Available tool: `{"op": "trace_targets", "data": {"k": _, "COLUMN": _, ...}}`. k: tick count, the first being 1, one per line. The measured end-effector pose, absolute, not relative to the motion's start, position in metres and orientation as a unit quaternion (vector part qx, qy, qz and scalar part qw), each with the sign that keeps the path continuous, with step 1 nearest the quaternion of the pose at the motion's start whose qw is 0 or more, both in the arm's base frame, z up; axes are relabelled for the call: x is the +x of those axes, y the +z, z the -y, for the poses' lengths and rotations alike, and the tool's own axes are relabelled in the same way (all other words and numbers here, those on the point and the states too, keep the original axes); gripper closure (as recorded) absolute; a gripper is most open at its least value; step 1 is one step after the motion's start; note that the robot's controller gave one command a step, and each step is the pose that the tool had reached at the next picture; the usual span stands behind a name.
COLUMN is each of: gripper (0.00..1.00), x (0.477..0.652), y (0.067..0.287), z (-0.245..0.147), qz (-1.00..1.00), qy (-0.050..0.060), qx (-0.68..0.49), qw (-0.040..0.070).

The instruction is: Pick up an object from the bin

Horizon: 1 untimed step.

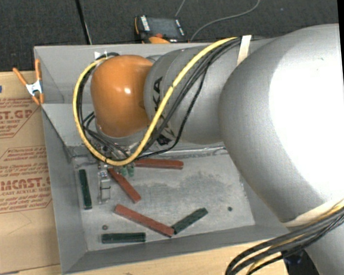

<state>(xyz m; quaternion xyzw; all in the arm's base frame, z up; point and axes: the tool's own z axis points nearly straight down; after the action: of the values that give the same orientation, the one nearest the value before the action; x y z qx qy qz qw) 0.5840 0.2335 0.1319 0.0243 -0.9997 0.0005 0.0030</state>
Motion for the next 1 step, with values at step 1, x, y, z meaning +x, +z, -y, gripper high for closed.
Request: {"op": "trace_targets", "data": {"k": 1, "gripper": 0.00, "x": 0.5441, "y": 0.0659, "z": -0.1783, "qz": 0.998, "qy": 0.001, "qx": 0.055, "qw": 0.004}}
